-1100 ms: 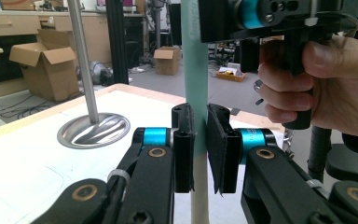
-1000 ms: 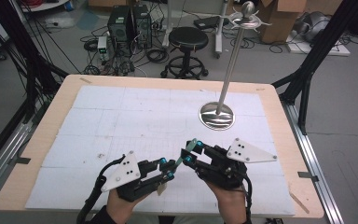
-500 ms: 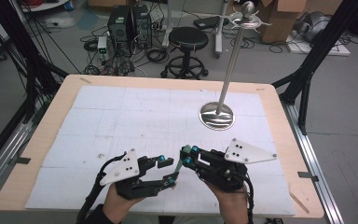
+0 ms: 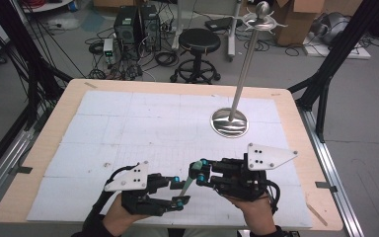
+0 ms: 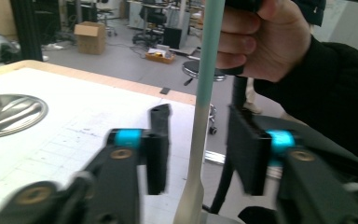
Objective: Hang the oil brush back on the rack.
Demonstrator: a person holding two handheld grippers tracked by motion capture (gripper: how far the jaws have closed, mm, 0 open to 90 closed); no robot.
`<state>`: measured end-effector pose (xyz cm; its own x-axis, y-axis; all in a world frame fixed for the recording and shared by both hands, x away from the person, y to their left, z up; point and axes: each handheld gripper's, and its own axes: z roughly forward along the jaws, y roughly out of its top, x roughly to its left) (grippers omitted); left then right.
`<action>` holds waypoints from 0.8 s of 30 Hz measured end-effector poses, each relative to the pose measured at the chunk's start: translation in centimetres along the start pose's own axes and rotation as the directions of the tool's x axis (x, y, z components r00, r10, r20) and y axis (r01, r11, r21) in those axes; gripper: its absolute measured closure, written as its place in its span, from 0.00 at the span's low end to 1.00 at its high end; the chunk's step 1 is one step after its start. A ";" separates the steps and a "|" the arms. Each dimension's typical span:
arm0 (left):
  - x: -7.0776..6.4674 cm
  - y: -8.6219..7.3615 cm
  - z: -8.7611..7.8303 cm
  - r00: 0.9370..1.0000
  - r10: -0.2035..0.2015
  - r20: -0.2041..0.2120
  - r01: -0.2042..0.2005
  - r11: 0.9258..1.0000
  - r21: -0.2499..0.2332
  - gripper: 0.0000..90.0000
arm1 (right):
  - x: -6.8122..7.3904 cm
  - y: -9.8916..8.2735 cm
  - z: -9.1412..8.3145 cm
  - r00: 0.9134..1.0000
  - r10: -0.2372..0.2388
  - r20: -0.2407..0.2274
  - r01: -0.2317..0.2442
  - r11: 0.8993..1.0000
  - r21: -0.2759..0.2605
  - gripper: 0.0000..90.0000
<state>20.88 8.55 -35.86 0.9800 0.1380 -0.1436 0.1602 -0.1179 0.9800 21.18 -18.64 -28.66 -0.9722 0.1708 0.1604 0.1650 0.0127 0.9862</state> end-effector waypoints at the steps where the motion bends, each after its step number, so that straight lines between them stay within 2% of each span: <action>1: 0.0 0.0 0.0 1.000 0.002 0.005 -0.002 1.000 0.000 0.75 | 0.0 0.0 0.0 1.000 0.005 -0.008 -0.006 1.000 -0.003 0.92; 7: -0.1 -0.1 0.1 1.000 0.023 0.011 -0.023 1.000 0.009 0.92 | -0.3 -0.3 -0.1 1.000 0.015 -0.025 -0.015 1.000 -0.012 0.91; 10: -0.2 -0.1 0.1 1.000 0.027 0.010 -0.027 1.000 0.010 0.93 | -0.2 -0.3 0.0 1.000 0.015 -0.025 -0.015 1.000 -0.016 0.91; 11: -0.2 -0.1 0.1 1.000 0.027 0.009 -0.027 1.000 0.006 0.93 | -0.2 -0.5 0.0 1.000 0.023 -0.021 -0.023 0.999 -0.031 0.86; 12: -0.2 -0.1 0.1 1.000 0.027 0.009 -0.027 1.000 0.006 0.93 | -0.2 -0.6 0.0 0.999 0.031 -0.010 -0.031 0.998 -0.049 0.72; 13: -0.2 -0.1 0.1 1.000 0.029 0.003 -0.029 1.000 -0.001 0.93 | -0.2 -0.6 0.0 0.999 0.042 0.014 -0.041 0.997 -0.061 0.63; 16: -0.2 -0.1 0.1 1.000 0.026 -0.001 -0.026 1.000 -0.014 0.93 | -0.1 -1.0 0.0 0.999 0.040 0.031 -0.038 0.997 -0.066 0.58; 18: -0.1 0.0 0.1 1.000 0.023 -0.008 -0.023 0.999 -0.021 0.93 | 0.0 -1.3 0.2 0.999 0.040 0.035 -0.038 0.998 -0.056 0.59; 22: 0.0 0.0 0.1 1.000 0.017 -0.012 -0.017 0.999 -0.039 0.93 | 0.2 -1.7 0.5 0.999 0.033 0.035 -0.032 0.999 -0.037 0.67; 24: 0.0 0.0 0.1 1.000 0.015 -0.013 -0.016 0.999 -0.044 0.93 | 0.1 -1.9 0.7 0.999 0.034 0.032 -0.033 0.999 -0.025 0.74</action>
<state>20.91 8.46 -35.84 0.9807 0.1487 -0.1271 0.1395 -0.0764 0.9873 20.91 -18.00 -30.54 -0.9601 0.2028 0.1923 0.1927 -0.0180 0.9811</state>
